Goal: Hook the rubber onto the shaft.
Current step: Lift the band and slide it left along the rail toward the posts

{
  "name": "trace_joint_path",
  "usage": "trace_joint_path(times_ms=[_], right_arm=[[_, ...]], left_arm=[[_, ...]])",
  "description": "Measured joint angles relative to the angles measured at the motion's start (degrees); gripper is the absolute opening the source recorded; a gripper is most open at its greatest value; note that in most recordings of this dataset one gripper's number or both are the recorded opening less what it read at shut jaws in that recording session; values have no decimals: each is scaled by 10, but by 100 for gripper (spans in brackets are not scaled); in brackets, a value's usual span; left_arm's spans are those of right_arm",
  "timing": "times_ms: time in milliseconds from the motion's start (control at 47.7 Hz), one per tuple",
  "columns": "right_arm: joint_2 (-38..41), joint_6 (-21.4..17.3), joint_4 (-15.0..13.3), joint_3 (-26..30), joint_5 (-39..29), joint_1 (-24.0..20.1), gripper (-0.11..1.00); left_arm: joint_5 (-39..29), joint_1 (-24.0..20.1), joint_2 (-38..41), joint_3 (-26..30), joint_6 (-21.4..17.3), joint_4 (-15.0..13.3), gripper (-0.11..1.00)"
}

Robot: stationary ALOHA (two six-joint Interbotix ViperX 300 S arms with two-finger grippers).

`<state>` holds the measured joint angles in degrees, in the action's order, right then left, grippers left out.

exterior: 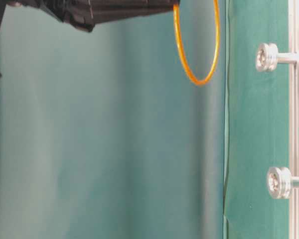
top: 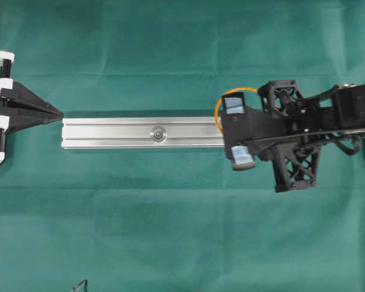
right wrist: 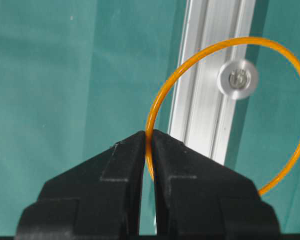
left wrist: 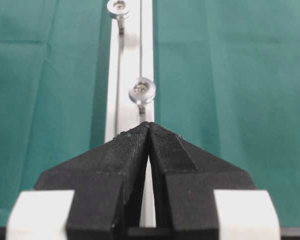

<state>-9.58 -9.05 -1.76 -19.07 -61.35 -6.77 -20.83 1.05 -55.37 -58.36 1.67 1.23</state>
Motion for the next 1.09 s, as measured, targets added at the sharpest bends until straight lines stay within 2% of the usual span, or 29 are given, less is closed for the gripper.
trace_joint_path(times_ms=[252,650,1090], right_arm=[[22,0,-1,21,0,2,8],[32,0,-1,21,5,3,8],[46,0,0,-19,59,4,8]], left_arm=[[-1,0,-1,0,0,0,0],[-2,0,-1,0,0,0,0],[-9,0,-1,0,0,0,0]])
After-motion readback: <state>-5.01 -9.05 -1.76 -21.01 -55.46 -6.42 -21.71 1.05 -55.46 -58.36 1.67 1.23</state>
